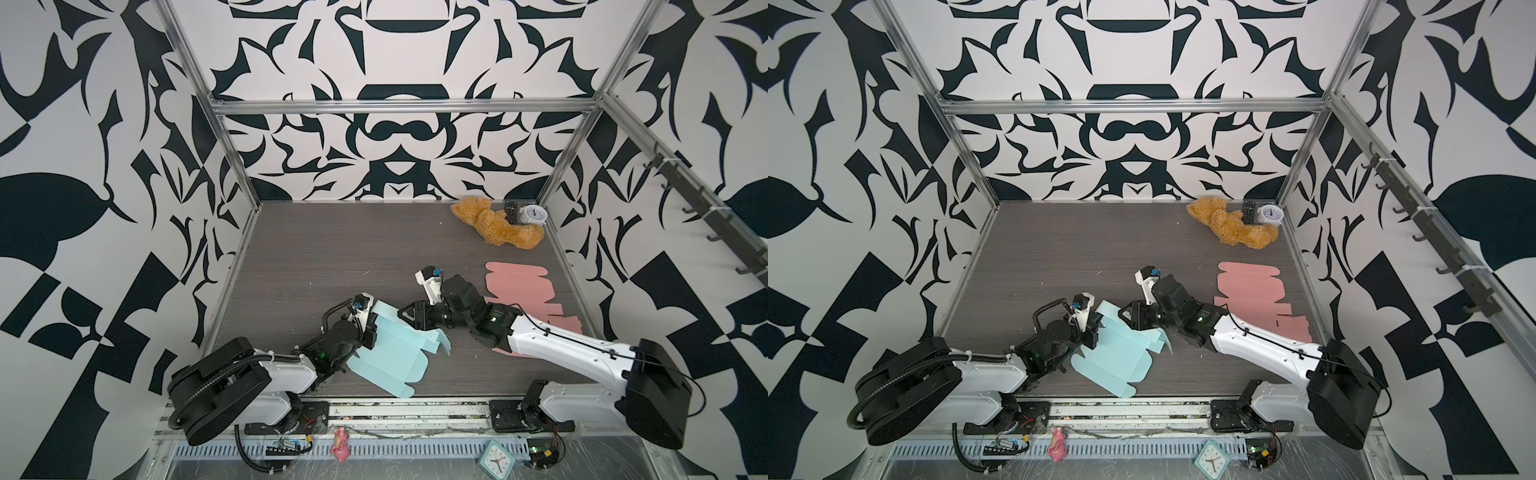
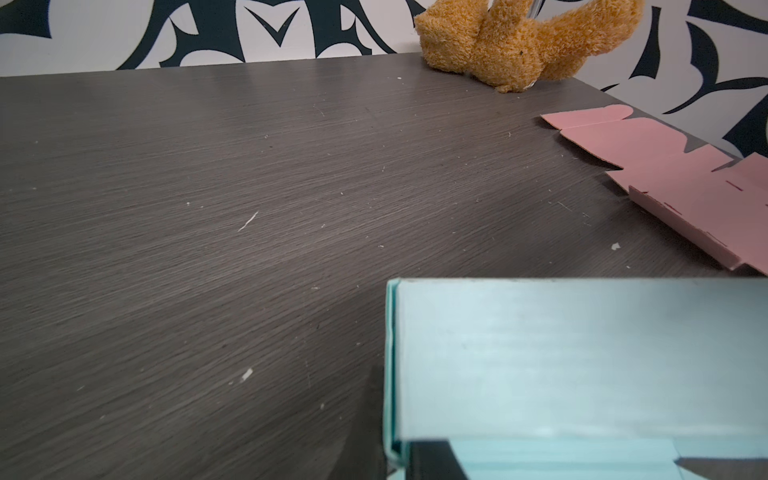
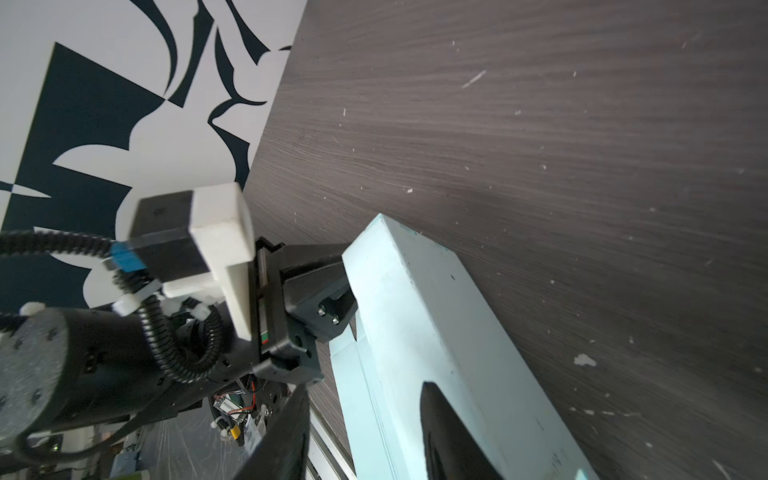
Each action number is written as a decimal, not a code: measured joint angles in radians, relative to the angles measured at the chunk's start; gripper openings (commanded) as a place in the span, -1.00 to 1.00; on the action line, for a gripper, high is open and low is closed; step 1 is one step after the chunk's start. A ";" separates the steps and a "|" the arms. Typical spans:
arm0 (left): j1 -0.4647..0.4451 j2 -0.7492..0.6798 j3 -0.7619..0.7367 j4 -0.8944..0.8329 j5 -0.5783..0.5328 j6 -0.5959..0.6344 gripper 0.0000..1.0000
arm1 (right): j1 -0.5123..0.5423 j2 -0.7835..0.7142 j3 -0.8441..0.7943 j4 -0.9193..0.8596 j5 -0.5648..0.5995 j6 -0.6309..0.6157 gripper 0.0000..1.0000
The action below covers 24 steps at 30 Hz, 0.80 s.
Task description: Fold the paper box
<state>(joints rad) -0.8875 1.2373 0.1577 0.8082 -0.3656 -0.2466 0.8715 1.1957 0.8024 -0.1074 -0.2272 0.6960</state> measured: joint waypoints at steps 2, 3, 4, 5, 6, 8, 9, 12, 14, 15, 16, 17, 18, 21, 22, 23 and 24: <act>0.000 -0.052 0.032 -0.098 -0.026 -0.028 -0.82 | 0.002 -0.022 0.045 -0.069 0.031 -0.047 -0.21; 0.000 -0.074 0.047 -0.140 -0.039 -0.043 -0.82 | 0.002 -0.033 0.066 -0.101 0.048 -0.071 -0.25; 0.000 -0.095 0.063 -0.184 -0.051 -0.058 -0.83 | 0.002 -0.044 0.085 -0.133 0.066 -0.093 -0.30; 0.000 -0.113 0.077 -0.229 -0.062 -0.073 -0.84 | 0.002 -0.052 0.098 -0.158 0.080 -0.111 -0.36; 0.000 -0.131 0.090 -0.275 -0.073 -0.090 -0.85 | 0.003 -0.061 0.112 -0.186 0.097 -0.134 -0.45; 0.000 -0.153 0.116 -0.362 -0.092 -0.120 -0.87 | 0.008 -0.075 0.134 -0.236 0.129 -0.171 -0.59; 0.000 -0.160 0.130 -0.407 -0.100 -0.134 -0.88 | 0.010 -0.080 0.143 -0.257 0.146 -0.188 -0.64; 0.000 -0.173 0.167 -0.523 -0.117 -0.174 -0.90 | 0.024 -0.087 0.167 -0.316 0.188 -0.232 -0.76; 0.000 -0.175 0.189 -0.583 -0.126 -0.195 -0.91 | 0.035 -0.087 0.179 -0.349 0.212 -0.257 -0.82; 0.000 -0.176 0.200 -0.608 -0.129 -0.204 -0.92 | 0.040 -0.087 0.182 -0.361 0.224 -0.266 -0.85; 0.000 -0.176 0.210 -0.631 -0.132 -0.212 -0.93 | 0.046 -0.087 0.184 -0.373 0.237 -0.277 -0.86; 0.000 -0.175 0.220 -0.655 -0.135 -0.222 -0.93 | 0.051 -0.086 0.186 -0.385 0.248 -0.285 -0.88; 0.000 -0.175 0.232 -0.678 -0.137 -0.232 -0.94 | 0.058 -0.084 0.188 -0.400 0.258 -0.294 -0.89; 0.000 -0.174 0.256 -0.717 -0.141 -0.253 -0.96 | 0.073 -0.072 0.196 -0.426 0.285 -0.317 -0.92; 0.000 -0.173 0.261 -0.726 -0.142 -0.259 -0.96 | 0.078 -0.064 0.200 -0.434 0.294 -0.325 -0.92; 0.000 -0.172 0.264 -0.732 -0.143 -0.263 -0.97 | 0.083 -0.055 0.203 -0.440 0.303 -0.331 -0.93; 0.000 -0.171 0.267 -0.736 -0.143 -0.267 -0.97 | 0.088 -0.045 0.206 -0.447 0.312 -0.336 -0.94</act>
<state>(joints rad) -0.8875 1.0664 0.4248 0.0719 -0.5083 -0.5137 0.9596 1.1503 1.0084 -0.5549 0.0849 0.3595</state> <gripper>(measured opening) 0.100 0.045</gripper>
